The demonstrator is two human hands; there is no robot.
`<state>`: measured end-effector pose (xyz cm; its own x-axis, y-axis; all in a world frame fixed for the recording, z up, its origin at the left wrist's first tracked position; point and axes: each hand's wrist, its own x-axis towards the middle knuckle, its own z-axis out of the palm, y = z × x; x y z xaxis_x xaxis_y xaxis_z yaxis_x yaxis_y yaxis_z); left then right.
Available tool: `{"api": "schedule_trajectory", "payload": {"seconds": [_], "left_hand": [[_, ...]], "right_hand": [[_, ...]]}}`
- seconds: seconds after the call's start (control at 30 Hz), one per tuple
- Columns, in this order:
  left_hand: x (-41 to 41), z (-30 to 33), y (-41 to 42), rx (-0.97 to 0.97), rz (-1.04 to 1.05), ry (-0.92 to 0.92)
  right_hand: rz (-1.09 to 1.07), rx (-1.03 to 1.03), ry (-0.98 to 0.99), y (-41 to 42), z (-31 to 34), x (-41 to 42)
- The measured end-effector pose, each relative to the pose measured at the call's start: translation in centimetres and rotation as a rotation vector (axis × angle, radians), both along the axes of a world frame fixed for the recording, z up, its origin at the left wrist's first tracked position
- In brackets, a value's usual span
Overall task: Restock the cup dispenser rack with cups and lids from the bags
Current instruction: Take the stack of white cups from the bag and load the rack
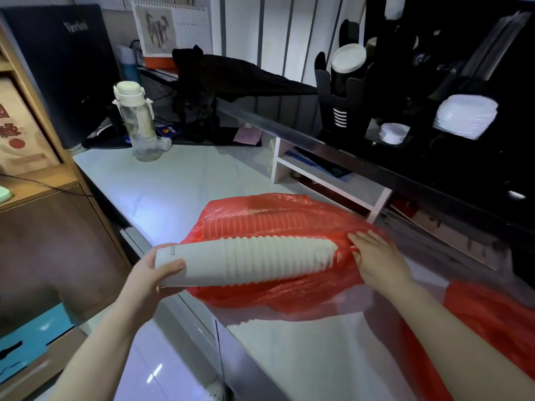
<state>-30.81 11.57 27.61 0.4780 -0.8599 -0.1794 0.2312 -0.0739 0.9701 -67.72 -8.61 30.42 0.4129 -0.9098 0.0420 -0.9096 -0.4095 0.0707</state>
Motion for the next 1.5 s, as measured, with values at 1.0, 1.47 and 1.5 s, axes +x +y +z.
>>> {"api": "schedule_trajectory", "payload": {"seconds": [1.0,1.47,1.5], "left_hand": [[6.8,4.1,-4.9,-0.256,0.110,0.134],[8.6,17.5,-17.1,-0.553,0.143,0.221],[8.9,18.2,-17.8,-0.565,0.144,0.243]], "right_hand": [[0.080,0.181,-0.983,-1.4,9.2,5.8],[0.092,-0.083,-1.134,-5.7,18.8,7.8],[0.094,-0.082,-1.146,-5.8,19.2,8.0]]}}
